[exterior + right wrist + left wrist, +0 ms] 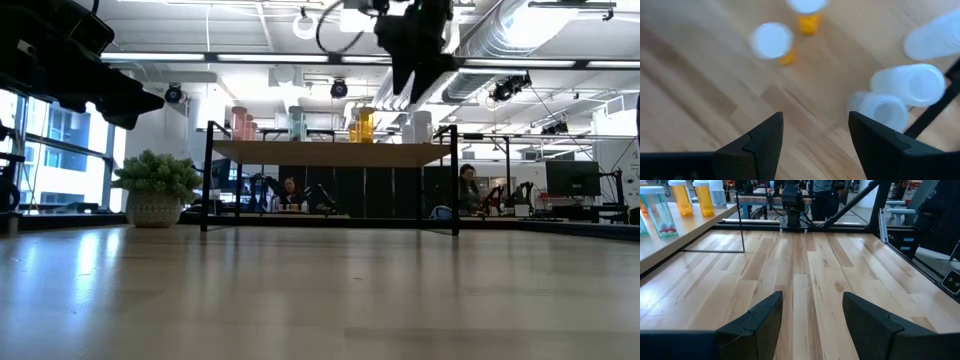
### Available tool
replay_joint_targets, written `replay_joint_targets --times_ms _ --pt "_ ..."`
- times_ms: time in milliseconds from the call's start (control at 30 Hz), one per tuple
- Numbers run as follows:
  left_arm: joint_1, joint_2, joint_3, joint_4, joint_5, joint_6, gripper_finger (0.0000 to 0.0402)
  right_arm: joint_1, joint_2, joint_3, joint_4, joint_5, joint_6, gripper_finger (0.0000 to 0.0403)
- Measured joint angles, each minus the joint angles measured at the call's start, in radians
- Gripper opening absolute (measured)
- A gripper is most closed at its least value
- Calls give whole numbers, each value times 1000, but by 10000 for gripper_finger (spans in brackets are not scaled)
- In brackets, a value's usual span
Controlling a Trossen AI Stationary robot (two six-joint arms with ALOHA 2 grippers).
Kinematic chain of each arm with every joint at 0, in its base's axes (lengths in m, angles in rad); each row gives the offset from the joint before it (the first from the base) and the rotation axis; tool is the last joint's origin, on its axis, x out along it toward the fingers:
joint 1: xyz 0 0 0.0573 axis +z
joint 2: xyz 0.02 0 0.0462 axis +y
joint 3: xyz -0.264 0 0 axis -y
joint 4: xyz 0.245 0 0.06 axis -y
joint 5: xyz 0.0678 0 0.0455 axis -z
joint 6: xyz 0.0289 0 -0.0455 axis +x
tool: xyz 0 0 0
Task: Pick and place medicine bottles onto shelf by color
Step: Adjust the white pill bottles, then return to Home Position
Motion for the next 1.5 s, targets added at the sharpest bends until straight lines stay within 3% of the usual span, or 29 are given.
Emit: replay_joint_targets --times_ms 133,533,700,867,1033,1500 --pt "0 0 0 -4 0 1 196 63 -45 0 32 23 -94 216" --pt "0 0 0 8 3 8 196 378 -137 0 47 387 -182 216" --pt "-1 0 0 41 3 21 196 457 -145 -28 35 470 -167 216" --pt "-1 -5 -57 168 32 26 196 471 -242 -264 187 422 -139 216" --pt "0 -10 -65 142 14 20 196 505 -393 -500 331 366 -77 216" --pt "0 -8 -65 155 10 26 195 584 -965 -1169 876 372 -28 216"
